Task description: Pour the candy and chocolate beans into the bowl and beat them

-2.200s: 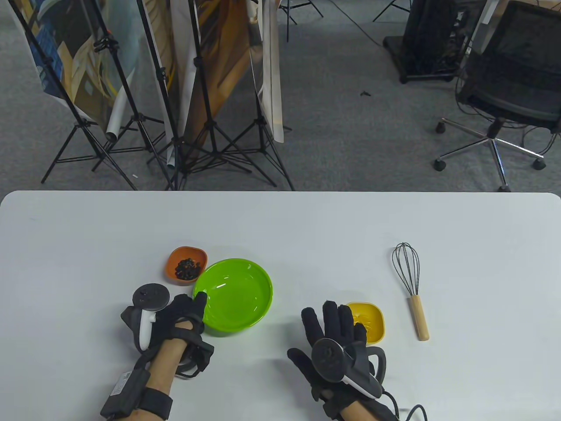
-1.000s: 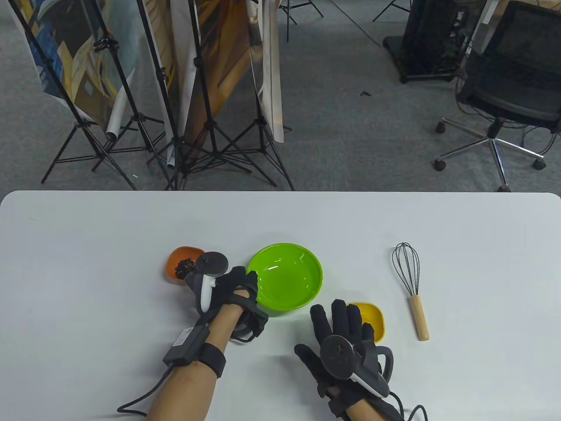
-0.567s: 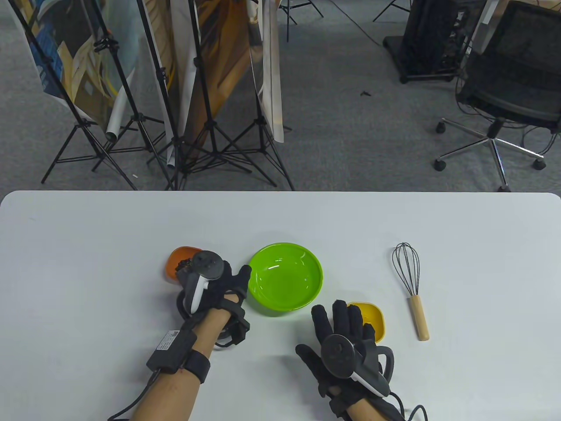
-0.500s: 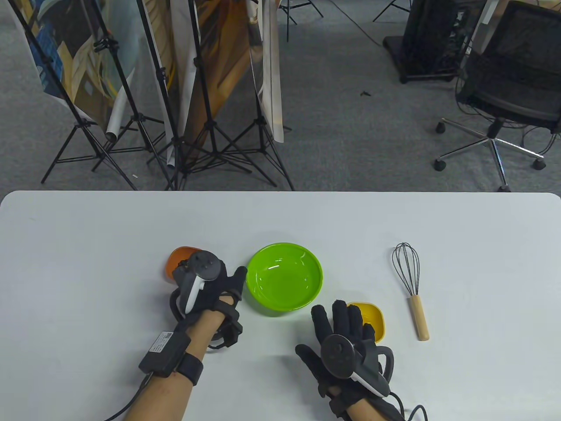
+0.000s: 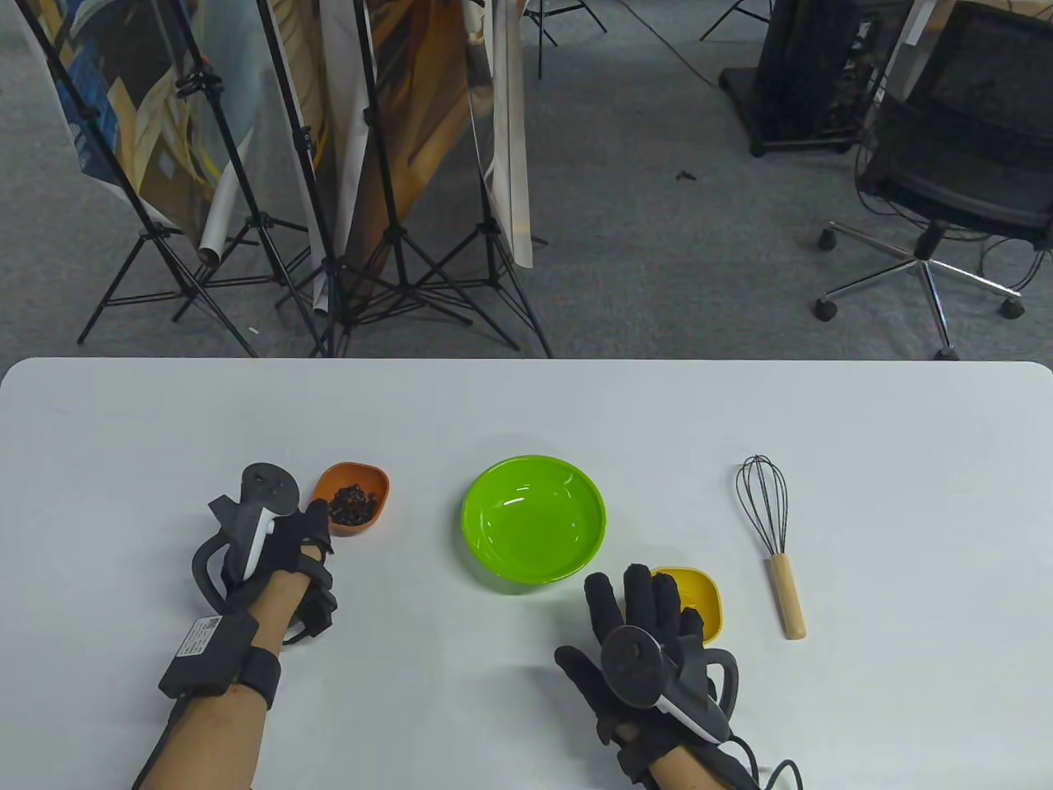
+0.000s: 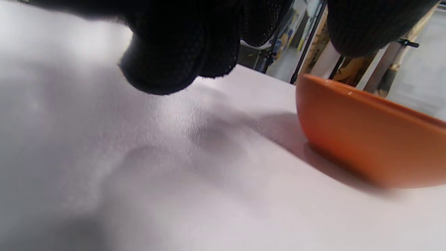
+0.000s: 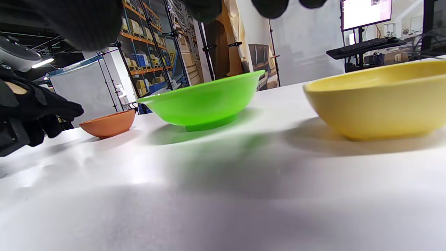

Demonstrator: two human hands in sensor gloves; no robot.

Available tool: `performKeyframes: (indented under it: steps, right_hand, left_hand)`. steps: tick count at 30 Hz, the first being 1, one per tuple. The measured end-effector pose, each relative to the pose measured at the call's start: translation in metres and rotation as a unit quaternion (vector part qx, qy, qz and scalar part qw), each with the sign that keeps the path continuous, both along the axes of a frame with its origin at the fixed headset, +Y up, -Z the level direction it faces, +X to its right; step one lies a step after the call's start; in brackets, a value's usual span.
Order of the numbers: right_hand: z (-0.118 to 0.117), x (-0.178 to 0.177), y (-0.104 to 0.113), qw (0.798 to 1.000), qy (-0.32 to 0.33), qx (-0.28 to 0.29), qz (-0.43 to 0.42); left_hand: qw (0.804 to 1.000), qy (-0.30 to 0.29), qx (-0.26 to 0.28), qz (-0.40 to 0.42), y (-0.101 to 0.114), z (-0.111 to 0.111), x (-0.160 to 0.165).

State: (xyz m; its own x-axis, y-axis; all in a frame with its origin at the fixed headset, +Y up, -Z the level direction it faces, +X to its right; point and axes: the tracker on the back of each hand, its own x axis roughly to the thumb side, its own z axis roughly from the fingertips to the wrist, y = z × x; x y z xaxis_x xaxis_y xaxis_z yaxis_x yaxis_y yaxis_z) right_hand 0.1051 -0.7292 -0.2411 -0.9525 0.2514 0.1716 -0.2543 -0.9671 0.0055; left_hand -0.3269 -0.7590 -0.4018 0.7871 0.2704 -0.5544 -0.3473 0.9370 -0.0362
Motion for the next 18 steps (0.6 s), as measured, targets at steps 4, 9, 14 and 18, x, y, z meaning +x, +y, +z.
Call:
performKeyframes:
  steps: [4,9,14,18]
  right_hand:
    - [0.0,0.0,0.0,1.0,-0.001,0.0,0.0]
    - [-0.002,0.0,-0.002,1.0,-0.004,-0.007,0.001]
    - [-0.002,0.0,-0.001,1.0,-0.002,-0.008,0.0]
    - [-0.001,0.0,0.0,1.0,0.0,-0.006,-0.003]
  left_hand:
    - [0.999,0.018,0.012,0.033,-0.008,-0.011,-0.006]
    - [0.995,0.033,0.001,0.09,-0.015,-0.023,-0.005]
    - [0.997,0.033,0.005,0.074,-0.02,-0.033,0.001]
    - [0.997,0.033,0.01,0.065,-0.02,-0.036,0.004]
